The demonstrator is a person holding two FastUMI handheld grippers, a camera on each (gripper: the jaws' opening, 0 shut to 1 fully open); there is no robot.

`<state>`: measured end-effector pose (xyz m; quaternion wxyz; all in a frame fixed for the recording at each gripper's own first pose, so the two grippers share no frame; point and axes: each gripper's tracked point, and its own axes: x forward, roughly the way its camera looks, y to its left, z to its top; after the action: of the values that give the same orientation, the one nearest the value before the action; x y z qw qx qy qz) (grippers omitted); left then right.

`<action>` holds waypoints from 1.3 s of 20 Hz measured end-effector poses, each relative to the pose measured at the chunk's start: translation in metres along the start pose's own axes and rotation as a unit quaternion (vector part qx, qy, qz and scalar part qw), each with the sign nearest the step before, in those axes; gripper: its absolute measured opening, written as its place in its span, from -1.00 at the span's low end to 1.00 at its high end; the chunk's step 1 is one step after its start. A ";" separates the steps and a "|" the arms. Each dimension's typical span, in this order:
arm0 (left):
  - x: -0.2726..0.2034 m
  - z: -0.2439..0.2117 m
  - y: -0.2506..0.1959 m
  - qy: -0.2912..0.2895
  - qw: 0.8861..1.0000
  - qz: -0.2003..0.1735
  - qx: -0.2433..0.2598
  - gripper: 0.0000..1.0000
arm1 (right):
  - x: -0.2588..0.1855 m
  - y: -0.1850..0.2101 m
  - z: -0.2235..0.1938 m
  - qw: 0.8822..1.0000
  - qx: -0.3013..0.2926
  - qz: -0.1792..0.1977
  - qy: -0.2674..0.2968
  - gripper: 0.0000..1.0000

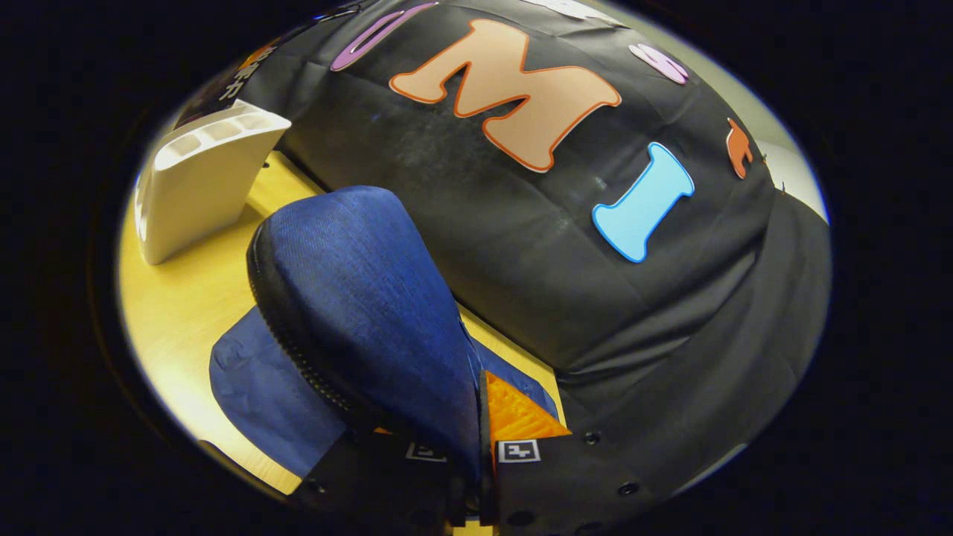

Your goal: Open the schoolbag, grab two books from the bookshelf and put them into the schoolbag.

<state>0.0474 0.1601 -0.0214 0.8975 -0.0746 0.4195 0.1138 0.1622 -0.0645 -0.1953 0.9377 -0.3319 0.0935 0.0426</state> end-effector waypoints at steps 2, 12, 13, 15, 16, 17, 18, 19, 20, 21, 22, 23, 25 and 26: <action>-0.015 0.000 0.005 -0.018 1.000 -0.006 -0.018 -0.34 | 0.000 -0.004 0.001 1.000 0.020 -0.002 0.000 -0.85; -0.093 0.026 -0.039 -0.098 0.992 -0.068 -0.037 -0.35 | -0.001 -0.009 0.002 0.999 0.039 -0.007 0.002 -0.85; -0.096 0.025 -0.054 -0.100 0.991 -0.085 -0.031 -0.34 | -0.001 -0.012 0.003 0.999 0.046 -0.009 0.003 -0.85; -0.093 0.022 -0.091 -0.100 0.987 -0.121 -0.023 -0.35 | -0.001 -0.015 0.003 0.998 0.056 -0.012 0.004 -0.85; -0.090 0.021 -0.111 -0.101 0.985 -0.141 -0.018 -0.35 | -0.002 -0.015 0.002 0.998 0.058 -0.012 0.005 -0.85; -0.086 0.019 -0.131 -0.101 0.982 -0.161 -0.011 -0.35 | -0.003 -0.015 0.003 0.998 0.060 -0.012 0.005 -0.85; -0.080 0.016 -0.151 -0.099 0.979 -0.180 -0.003 -0.36 | -0.003 -0.017 0.003 0.998 0.063 -0.012 0.004 -0.85; -0.075 0.011 -0.169 -0.094 0.976 -0.198 0.004 -0.36 | -0.003 -0.017 0.003 0.998 0.068 -0.011 0.004 -0.85; -0.066 0.006 -0.188 -0.085 0.973 -0.214 0.010 -0.35 | -0.004 -0.018 0.003 0.997 0.073 -0.010 0.003 -0.85; -0.054 -0.001 -0.208 -0.076 0.970 -0.231 0.013 -0.35 | -0.004 -0.020 0.003 0.997 0.077 -0.009 0.003 -0.85; -0.044 -0.008 -0.227 -0.065 0.966 -0.249 0.014 -0.34 | -0.005 -0.021 0.002 0.997 0.082 -0.008 0.002 -0.85; -0.033 -0.016 -0.245 -0.054 0.962 -0.267 0.015 -0.35 | -0.006 -0.022 0.002 0.996 0.086 -0.008 0.003 -0.85; -0.012 -0.033 -0.274 -0.035 0.956 -0.291 0.021 -0.35 | -0.005 -0.024 0.002 0.995 0.095 -0.007 0.003 -0.85; 0.001 -0.038 -0.287 -0.028 0.953 -0.301 0.020 -0.34 | -0.006 -0.025 0.002 0.995 0.098 -0.007 0.004 -0.85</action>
<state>0.0961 -0.1249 -0.0355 0.9027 -0.1761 0.3546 -0.1683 0.1605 -0.0829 -0.1769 0.9657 -0.2392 0.0983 0.0253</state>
